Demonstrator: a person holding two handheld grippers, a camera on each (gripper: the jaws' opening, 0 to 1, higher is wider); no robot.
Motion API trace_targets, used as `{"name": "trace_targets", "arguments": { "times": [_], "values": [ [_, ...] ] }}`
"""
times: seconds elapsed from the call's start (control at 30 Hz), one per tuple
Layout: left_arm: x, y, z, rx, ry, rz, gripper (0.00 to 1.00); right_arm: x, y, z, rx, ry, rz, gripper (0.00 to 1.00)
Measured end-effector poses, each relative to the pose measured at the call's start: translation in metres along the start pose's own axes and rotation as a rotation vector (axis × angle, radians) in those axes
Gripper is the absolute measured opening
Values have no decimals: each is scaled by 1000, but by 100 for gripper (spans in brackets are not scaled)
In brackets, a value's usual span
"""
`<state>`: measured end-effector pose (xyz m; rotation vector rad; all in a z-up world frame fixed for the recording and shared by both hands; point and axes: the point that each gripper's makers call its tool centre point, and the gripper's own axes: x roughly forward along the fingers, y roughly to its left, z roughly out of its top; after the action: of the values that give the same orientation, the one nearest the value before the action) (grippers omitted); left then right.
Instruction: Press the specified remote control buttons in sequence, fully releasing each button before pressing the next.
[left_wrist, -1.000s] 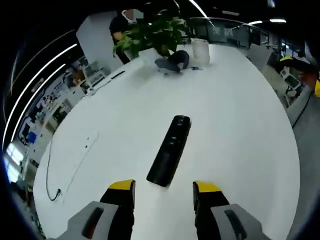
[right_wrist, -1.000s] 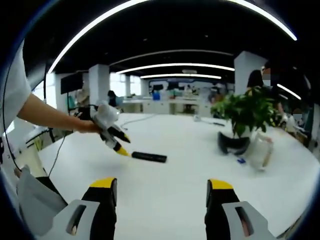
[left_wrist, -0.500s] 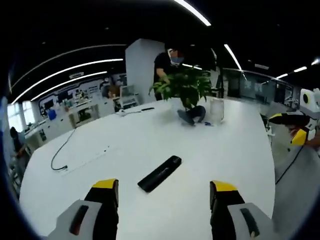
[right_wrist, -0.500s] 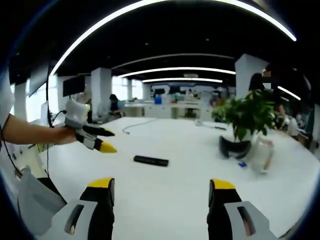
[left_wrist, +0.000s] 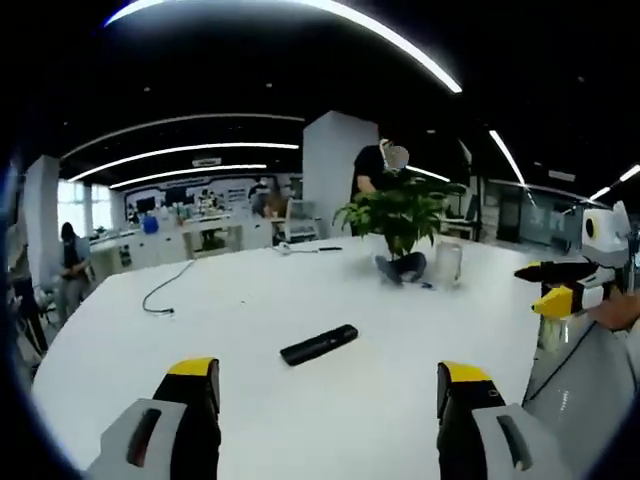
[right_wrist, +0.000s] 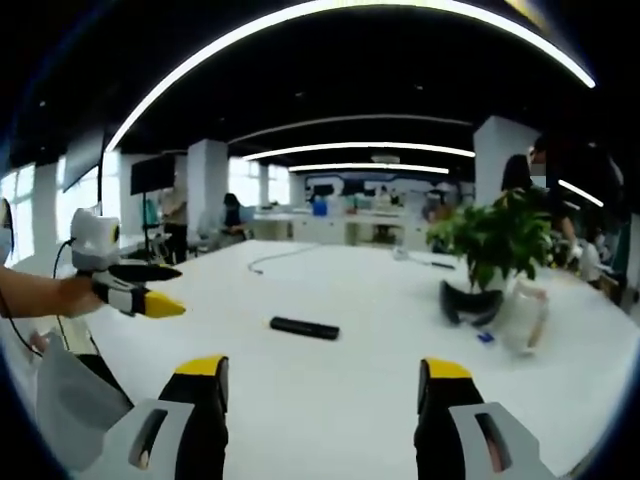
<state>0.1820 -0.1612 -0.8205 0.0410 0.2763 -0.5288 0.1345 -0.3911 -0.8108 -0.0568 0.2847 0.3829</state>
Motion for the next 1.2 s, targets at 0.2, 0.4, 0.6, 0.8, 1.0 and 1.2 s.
{"name": "trace_targets", "arguments": {
  "times": [0.2, 0.4, 0.6, 0.8, 1.0, 1.2],
  "values": [
    [-35, -9, -4, -1, -19, 84, 93, -1, 0, 1, 7, -13, 5, 76],
    [-55, -5, -15, -19, -35, 169, 94, -1, 6, 0, -16, -8, 25, 76],
    [-62, 12, -10, -17, -89, 276, 94, -3, 2, 1, -25, -15, 0, 76],
    [-56, 4, -2, 52, -88, 287, 93, -3, -2, 2, -23, -15, -13, 77],
    [-53, 5, -13, 113, -34, 305, 92, -8, -5, 7, -1, -26, -14, 78],
    [-57, 12, -12, 55, -50, 329, 93, -3, -23, 8, -37, -41, -62, 77]
  ]
}}
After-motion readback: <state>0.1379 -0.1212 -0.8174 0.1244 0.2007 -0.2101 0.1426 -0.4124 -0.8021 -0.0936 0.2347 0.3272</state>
